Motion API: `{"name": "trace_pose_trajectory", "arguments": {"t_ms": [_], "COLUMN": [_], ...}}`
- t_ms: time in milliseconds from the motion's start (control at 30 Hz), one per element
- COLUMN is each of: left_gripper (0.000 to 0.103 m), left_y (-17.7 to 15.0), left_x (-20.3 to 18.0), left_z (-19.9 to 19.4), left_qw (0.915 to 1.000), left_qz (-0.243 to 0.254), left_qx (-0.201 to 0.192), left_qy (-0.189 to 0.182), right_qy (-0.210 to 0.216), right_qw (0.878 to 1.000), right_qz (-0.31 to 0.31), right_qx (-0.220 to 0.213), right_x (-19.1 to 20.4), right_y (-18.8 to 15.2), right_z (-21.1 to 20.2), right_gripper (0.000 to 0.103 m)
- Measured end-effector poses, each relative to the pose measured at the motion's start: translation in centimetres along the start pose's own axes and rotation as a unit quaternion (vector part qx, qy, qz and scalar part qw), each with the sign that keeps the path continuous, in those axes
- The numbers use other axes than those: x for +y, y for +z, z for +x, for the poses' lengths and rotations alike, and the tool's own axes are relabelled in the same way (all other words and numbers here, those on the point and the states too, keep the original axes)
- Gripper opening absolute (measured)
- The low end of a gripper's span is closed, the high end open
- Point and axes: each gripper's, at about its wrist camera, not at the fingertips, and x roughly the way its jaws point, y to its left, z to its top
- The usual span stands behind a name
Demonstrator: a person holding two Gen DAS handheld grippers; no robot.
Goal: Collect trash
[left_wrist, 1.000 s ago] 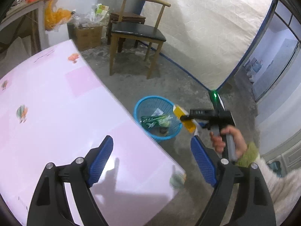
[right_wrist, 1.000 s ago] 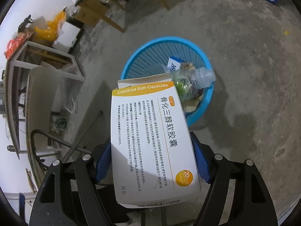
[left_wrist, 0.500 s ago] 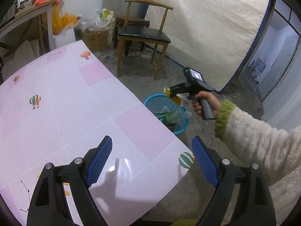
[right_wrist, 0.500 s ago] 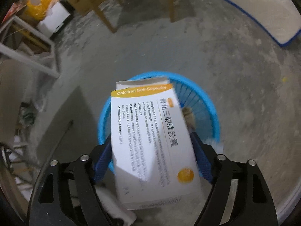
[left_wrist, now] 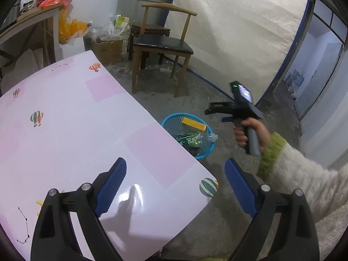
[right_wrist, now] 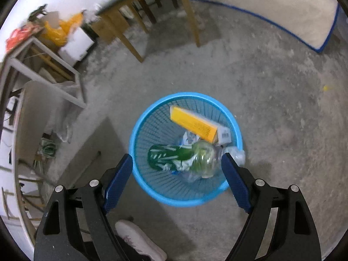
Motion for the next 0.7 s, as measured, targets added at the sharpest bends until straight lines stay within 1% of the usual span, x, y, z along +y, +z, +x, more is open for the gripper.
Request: {"name": "trace_pose_trajectory", "arguments": {"t_ms": [67,100,133,167,233,300,433,467,533,600,667,700], "left_gripper": [0.094,0.095,0.097,0.097,0.097,0.097,0.097,0.097,0.097,0.097,0.097,0.097], "left_y": [-0.3,-0.4,-0.5,-0.6,-1.0,-1.2,-1.5,-1.4,-1.4,-1.4,-1.4,-1.5], "left_x": [0.0,-0.1,-0.1,-0.2,-0.5,-0.8,-1.4,-1.3,-1.7,-2.1,-2.3,-2.3], "left_z": [-0.5,-0.7,-0.9,-1.2,-1.9,-2.4,-3.6,-3.9,-4.6,-5.4,-6.2,-6.5], "left_qw": [0.9999,0.9998,0.9996,0.9992,0.9983,0.9967,0.9923,0.9910,0.9875,0.9838,0.9780,0.9765], "left_qz": [-0.007,-0.011,-0.015,-0.021,-0.030,-0.044,-0.072,-0.076,-0.078,-0.074,-0.072,-0.073], "left_qx": [-0.010,-0.017,-0.022,-0.030,-0.044,-0.058,-0.073,-0.079,-0.090,-0.099,-0.109,-0.112], "left_qy": [0.002,0.005,0.008,0.013,0.024,0.037,0.070,0.078,0.103,0.130,0.163,0.169], "right_qy": [0.007,0.014,0.017,0.023,0.027,0.033,0.019,0.013,-0.002,-0.011,-0.019,-0.024], "right_qw": [1.000,0.999,0.998,0.996,0.991,0.985,0.973,0.967,0.957,0.948,0.940,0.938], "right_qz": [-0.014,-0.025,-0.032,-0.048,-0.069,-0.085,-0.114,-0.127,-0.145,-0.165,-0.179,-0.181], "right_qx": [-0.023,-0.041,-0.051,-0.075,-0.111,-0.144,-0.199,-0.221,-0.250,-0.273,-0.289,-0.295], "right_x": [0.7,1.2,1.6,2.3,3.6,4.7,6.6,7.4,8.4,9.4,10.2,10.2], "right_y": [-1.6,-2.8,-3.3,-4.7,-6.7,-8.6,-11.7,-12.9,-14.6,-16.0,-17.5,-18.1], "right_z": [-2.6,-4.6,-5.6,-8.0,-11.3,-14.4,-19.2,-20.8,-22.8,-24.1,-25.0,-25.2], "right_gripper": [0.080,0.083,0.086,0.088,0.094,0.095,0.095,0.095,0.095,0.095,0.095,0.095]}}
